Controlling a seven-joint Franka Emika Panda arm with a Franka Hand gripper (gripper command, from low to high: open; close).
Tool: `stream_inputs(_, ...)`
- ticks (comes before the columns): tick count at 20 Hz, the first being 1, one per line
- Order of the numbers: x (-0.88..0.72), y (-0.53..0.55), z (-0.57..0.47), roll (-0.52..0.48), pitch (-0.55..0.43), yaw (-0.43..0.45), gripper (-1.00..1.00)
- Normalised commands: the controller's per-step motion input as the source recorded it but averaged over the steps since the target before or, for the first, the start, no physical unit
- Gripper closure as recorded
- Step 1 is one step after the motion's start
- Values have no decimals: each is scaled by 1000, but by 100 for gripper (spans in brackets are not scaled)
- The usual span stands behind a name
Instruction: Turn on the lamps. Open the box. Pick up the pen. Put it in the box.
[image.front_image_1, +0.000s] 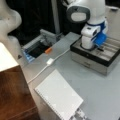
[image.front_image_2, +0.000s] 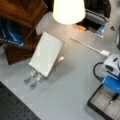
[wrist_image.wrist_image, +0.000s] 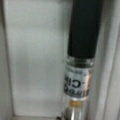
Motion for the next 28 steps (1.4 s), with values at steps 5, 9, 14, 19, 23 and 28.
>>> stream_inputs(5, 136, -54, 273, -177, 136, 103, -100)
stream_inputs(9, 158, -114, 258, -119, 166, 102, -100)
stream_inputs(14, 146, -205, 201, -61, 182, 93, -100)
stream_inputs(19, 95, -404, 186, -2, 153, 77, -100)
stream_inputs(23, 13, -541, 167, 64, 88, -9, -100)
stream_inputs(28, -80, -585, 84, 122, 80, -52, -100)
